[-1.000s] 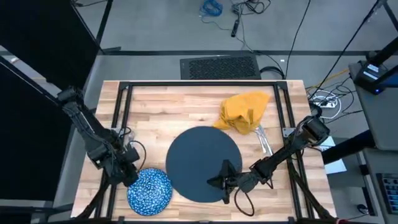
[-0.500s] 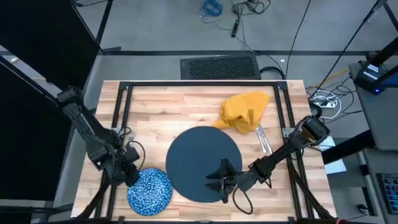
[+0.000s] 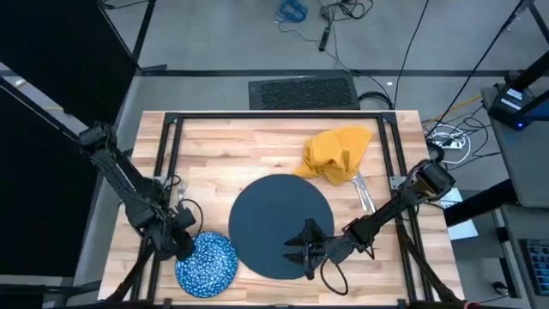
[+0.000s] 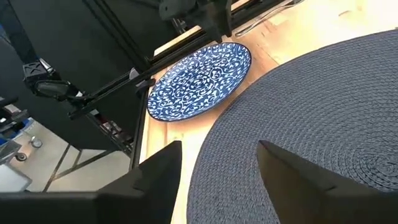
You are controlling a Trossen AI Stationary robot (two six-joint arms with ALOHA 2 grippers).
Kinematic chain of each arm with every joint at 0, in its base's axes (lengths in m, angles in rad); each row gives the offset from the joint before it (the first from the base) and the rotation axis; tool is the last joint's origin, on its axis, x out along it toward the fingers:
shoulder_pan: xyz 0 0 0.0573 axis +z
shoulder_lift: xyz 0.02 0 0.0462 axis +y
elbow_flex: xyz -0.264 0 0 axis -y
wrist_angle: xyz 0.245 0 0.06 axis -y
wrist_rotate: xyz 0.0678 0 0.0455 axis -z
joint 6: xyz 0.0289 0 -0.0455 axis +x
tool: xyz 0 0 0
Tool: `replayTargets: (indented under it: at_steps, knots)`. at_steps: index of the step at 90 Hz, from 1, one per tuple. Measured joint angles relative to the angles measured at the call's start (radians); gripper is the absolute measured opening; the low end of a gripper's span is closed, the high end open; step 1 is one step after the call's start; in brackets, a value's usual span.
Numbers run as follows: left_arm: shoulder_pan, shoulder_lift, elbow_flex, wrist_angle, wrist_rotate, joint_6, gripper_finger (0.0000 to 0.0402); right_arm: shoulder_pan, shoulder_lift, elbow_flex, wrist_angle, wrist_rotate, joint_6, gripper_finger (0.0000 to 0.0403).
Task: Set table place
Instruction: Put the blue plate on the blue tablemat
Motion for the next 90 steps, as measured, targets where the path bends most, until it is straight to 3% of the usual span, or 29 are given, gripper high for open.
replayTargets:
  at_steps: [77, 90]
  knots:
    - [0.001, 0.188, 0.004, 0.142, 0.010, 0.074, 0.0121, 0.000, 0.000, 0.000, -0.003, 0.000, 0.000, 0.0201]
    - [0.014, 0.187, 0.004, 0.141, 0.018, 0.078, 0.0095, 0.000, 0.000, 0.000, -0.003, 0.001, 0.000, 0.0201]
